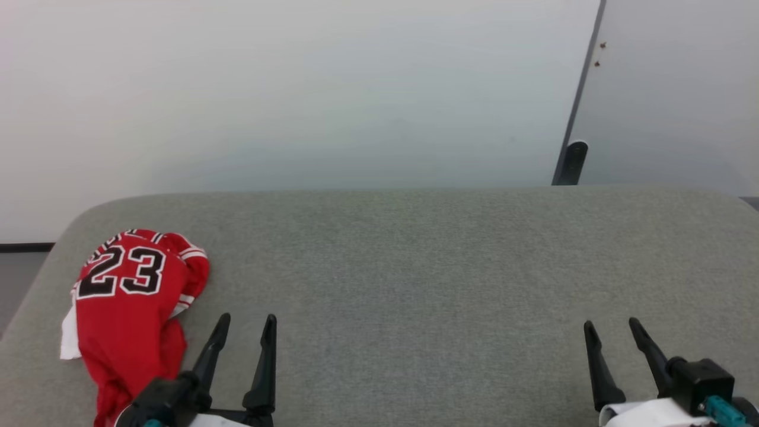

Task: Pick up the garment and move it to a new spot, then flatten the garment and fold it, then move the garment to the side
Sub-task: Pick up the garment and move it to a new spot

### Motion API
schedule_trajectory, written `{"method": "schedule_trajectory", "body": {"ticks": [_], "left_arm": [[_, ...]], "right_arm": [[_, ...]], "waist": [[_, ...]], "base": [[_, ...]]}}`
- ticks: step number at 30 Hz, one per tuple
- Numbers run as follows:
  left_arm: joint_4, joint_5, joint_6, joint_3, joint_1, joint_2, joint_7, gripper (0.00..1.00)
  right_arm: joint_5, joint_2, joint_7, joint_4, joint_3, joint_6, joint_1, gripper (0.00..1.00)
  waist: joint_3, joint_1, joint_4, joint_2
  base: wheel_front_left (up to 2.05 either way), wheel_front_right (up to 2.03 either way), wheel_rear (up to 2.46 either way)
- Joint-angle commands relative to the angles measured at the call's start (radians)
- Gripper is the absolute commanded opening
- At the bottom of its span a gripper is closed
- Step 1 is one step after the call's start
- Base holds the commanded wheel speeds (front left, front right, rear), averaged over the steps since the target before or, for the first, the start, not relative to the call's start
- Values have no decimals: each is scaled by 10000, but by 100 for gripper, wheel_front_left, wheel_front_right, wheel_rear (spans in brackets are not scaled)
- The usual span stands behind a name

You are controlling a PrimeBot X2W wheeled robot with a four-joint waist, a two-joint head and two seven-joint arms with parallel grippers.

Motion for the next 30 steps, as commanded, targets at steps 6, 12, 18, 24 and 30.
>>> {"method": "schedule_trajectory", "body": {"ticks": [6,12,18,24,30], "left_arm": [[37,553,-72,208,130,128,-177,100],[193,846,-46,585,142,376,-268,100],[255,1026,52,961,341,555,-336,100],[259,808,27,1138,518,663,-336,100],[427,238,-24,1217,50,683,119,100]], "right_arm": [[-618,29,-119,-114,289,10,363,100],[-920,32,-171,-85,706,9,404,100],[-1011,28,-245,6,1218,8,287,100],[-843,30,-294,218,1575,8,71,100],[-829,28,-294,298,1584,8,54,100]], "waist": [[-272,-1,698,0],[-539,-1,1714,0],[-776,-1,2812,0],[-818,-1,3405,0],[-713,-1,3500,0]], "base": [[0,0,0],[0,0,0],[0,0,0],[0,0,0],[0,0,0]]}}
